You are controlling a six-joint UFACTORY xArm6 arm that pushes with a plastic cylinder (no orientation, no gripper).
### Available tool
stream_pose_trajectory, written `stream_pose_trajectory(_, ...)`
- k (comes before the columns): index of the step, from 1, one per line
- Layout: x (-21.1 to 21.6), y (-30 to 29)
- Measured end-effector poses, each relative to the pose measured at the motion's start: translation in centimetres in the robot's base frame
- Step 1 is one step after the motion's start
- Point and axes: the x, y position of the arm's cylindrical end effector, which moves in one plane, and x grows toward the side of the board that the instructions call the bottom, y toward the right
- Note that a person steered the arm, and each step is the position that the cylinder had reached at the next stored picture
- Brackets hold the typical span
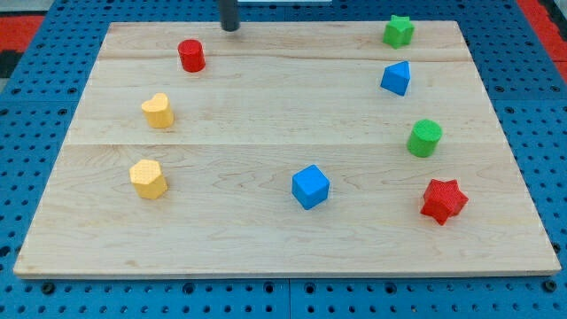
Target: Slide the green star to the top center
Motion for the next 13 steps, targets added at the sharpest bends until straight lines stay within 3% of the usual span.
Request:
stream_pose_trajectory(2, 0.0, 10.6)
stream_pose_trajectory(3, 2.3, 16.8)
stream_pose_trajectory(7, 7.1, 27.9)
stream_pose_trajectory(8, 3.6, 34.5)
stream_pose_trajectory(9, -0.1, 34.4)
stream_pose_trajectory(11, 1.9, 29.0)
stream_pose_trajectory(13, -0.3, 28.7)
